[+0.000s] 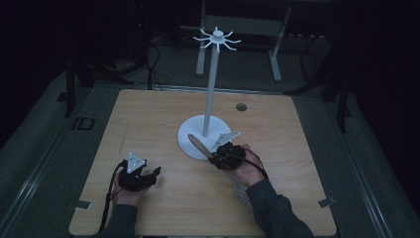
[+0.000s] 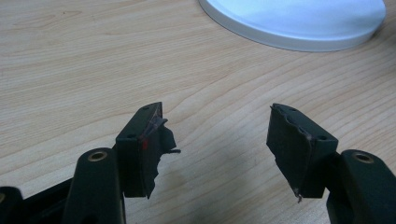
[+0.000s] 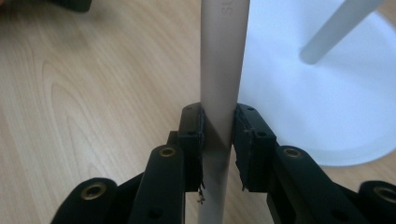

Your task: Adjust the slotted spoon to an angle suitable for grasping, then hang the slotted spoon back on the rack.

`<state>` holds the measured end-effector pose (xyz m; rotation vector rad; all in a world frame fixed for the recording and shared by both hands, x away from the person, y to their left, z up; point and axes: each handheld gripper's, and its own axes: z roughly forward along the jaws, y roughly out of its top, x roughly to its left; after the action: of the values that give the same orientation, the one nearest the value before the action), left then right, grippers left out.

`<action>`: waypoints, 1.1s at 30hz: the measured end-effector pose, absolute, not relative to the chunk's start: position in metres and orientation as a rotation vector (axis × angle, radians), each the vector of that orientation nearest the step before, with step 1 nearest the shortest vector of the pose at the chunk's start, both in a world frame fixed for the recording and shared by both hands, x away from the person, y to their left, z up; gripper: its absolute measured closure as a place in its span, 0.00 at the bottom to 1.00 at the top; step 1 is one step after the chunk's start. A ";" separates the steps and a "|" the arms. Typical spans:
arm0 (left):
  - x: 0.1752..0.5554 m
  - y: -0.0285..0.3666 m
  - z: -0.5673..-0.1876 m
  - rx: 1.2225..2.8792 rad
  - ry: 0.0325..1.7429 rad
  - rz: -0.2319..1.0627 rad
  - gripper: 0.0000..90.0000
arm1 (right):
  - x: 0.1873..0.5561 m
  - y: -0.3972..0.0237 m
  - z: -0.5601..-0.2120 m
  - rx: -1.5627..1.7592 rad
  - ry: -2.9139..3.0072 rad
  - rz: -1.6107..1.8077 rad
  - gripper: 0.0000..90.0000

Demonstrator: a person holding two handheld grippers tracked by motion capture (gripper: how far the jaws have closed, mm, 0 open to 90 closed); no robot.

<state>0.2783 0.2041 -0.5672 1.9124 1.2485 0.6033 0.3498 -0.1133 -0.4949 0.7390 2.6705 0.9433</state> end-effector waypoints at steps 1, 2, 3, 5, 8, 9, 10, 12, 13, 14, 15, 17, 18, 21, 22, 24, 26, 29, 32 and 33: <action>0.278 0.204 -0.567 1.910 1.249 0.603 0.41 | 0.350 -0.114 -0.494 0.748 2.661 0.956 0.82; 0.278 0.204 -0.567 1.911 1.251 0.604 0.41 | 0.350 -0.116 -0.493 0.749 2.653 0.960 0.82; 0.278 0.204 -0.567 1.911 1.251 0.604 0.41 | 0.350 -0.116 -0.493 0.749 2.653 0.960 0.82; 0.278 0.205 -0.567 1.905 1.254 0.605 0.41 | 0.351 -0.120 -0.489 0.769 2.623 0.989 0.82; 0.278 0.205 -0.567 1.905 1.254 0.606 0.41 | 0.352 -0.123 -0.487 0.784 2.601 1.007 0.82; 0.278 0.205 -0.567 1.908 1.253 0.605 0.41 | 0.353 -0.124 -0.486 0.787 2.596 1.015 0.82; 0.278 0.205 -0.567 1.909 1.253 0.605 0.41 | 0.353 -0.125 -0.485 0.791 2.589 1.021 0.82; 0.278 0.205 -0.567 1.907 1.253 0.605 0.41 | 0.354 -0.128 -0.484 0.799 2.576 1.032 0.82; 0.278 0.205 -0.567 1.905 1.254 0.605 0.41 | 0.354 -0.129 -0.483 0.807 2.568 1.042 0.82; 0.278 0.205 -0.567 1.905 1.254 0.605 0.41 | 0.354 -0.129 -0.483 0.807 2.568 1.042 0.82; 0.278 0.205 -0.567 1.906 1.253 0.605 0.41 | 0.355 -0.130 -0.482 0.813 2.561 1.045 0.82; 0.278 0.204 -0.567 1.900 1.254 0.604 0.41 | 0.356 -0.133 -0.479 0.823 2.531 1.064 0.82; 0.278 0.204 -0.567 1.898 1.255 0.605 0.41 | 0.356 -0.134 -0.477 0.826 2.520 1.071 0.82; 0.278 0.204 -0.567 1.903 1.252 0.603 0.41 | 0.356 -0.138 -0.473 0.829 2.488 1.096 0.82; 0.278 0.204 -0.567 1.904 1.252 0.602 0.41 | 0.356 -0.139 -0.471 0.828 2.478 1.103 0.82; 0.278 0.204 -0.568 1.903 1.253 0.602 0.41 | 0.357 -0.141 -0.468 0.828 2.455 1.121 0.82; 0.278 0.204 -0.568 1.901 1.254 0.602 0.41 | 0.357 -0.144 -0.466 0.827 2.430 1.141 0.82; 0.278 0.203 -0.568 1.905 1.253 0.603 0.41 | 0.358 -0.147 -0.462 0.826 2.403 1.165 0.82; 0.278 0.203 -0.568 1.905 1.253 0.602 0.41 | 0.358 -0.149 -0.459 0.825 2.379 1.184 0.82; 0.278 0.203 -0.568 1.906 1.253 0.602 0.41 | 0.359 -0.150 -0.458 0.826 2.371 1.189 0.82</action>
<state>0.2782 0.2034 -0.5676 1.9063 1.2528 0.6017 0.3586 -0.1504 -0.4583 0.8262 2.3713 1.1889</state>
